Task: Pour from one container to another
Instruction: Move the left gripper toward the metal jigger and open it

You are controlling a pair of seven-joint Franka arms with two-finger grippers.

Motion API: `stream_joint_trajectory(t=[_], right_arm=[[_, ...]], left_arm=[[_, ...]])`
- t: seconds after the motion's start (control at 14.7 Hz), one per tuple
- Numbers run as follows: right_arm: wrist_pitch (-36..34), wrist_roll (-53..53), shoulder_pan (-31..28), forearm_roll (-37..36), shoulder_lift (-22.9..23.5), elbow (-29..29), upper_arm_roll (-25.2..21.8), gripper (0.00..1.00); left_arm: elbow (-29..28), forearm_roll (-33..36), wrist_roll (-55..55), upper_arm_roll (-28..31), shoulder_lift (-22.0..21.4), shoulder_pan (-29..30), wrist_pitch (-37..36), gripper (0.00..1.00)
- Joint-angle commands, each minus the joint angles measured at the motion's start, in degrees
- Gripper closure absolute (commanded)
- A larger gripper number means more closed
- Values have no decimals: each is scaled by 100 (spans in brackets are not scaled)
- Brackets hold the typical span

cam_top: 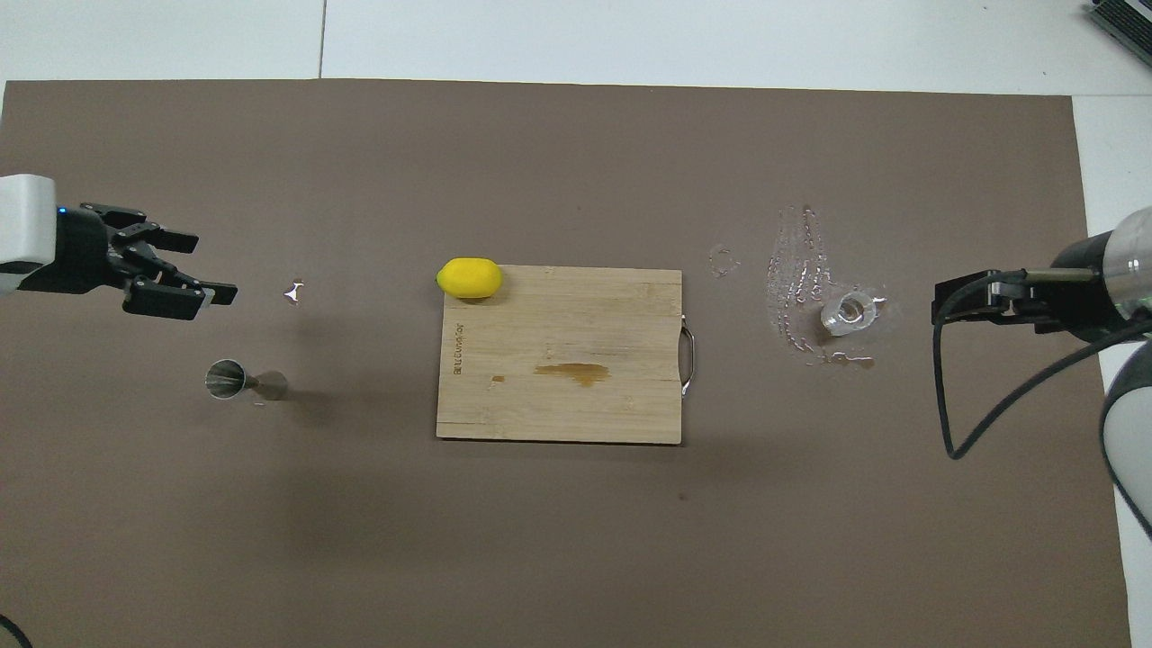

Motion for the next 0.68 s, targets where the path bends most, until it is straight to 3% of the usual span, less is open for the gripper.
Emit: stream_joint_trajectory(t=[0.0,0.41,0.61], right_arm=[[52,-165,-88,121,-130,-120,11,0],[52,-165,-88,121,-130,-120,11,0],[52,-165,-88,121,-130,-120,11,0]], left_arm=[[-185,-580,2182,-32,-12,421,-119,0],[-511,-1247,2592,-41,14,1011,-724,0],[-503,-1924,3985,-32,321,1213,-1121,0]])
